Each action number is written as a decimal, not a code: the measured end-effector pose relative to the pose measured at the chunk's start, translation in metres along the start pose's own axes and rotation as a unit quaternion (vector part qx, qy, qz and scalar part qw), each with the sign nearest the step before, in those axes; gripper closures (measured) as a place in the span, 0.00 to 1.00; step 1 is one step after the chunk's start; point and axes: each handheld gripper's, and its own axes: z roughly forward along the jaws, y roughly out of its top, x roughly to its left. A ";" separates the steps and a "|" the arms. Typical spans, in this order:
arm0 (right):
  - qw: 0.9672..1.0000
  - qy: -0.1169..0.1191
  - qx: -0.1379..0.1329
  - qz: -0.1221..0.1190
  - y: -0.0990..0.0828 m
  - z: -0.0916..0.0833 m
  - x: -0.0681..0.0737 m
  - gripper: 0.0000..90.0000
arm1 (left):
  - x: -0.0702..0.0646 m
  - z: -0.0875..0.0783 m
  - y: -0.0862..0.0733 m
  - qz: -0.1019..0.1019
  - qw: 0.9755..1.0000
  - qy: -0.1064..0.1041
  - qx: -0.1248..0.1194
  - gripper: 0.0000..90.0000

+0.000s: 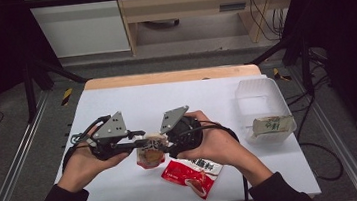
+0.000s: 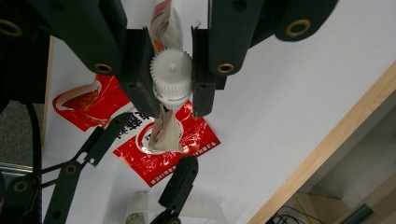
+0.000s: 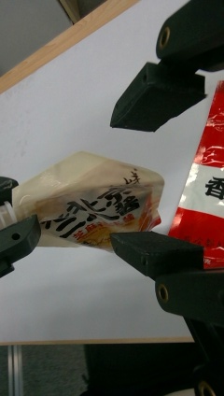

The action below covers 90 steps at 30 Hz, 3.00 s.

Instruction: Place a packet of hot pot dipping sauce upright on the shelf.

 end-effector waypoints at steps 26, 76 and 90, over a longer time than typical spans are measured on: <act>0.996 0.022 0.065 -0.055 0.022 0.001 0.003 0.97 | -0.006 0.002 -0.017 -0.023 0.999 -0.015 -0.046 0.58; 0.986 -0.156 0.058 -0.007 -0.064 -0.115 -0.115 0.97 | -0.010 0.005 -0.173 -0.174 0.974 0.137 -0.048 0.10; 0.984 -0.165 0.065 -0.004 -0.091 -0.120 -0.130 0.97 | -0.009 0.006 -0.174 -0.171 0.976 0.132 -0.042 0.10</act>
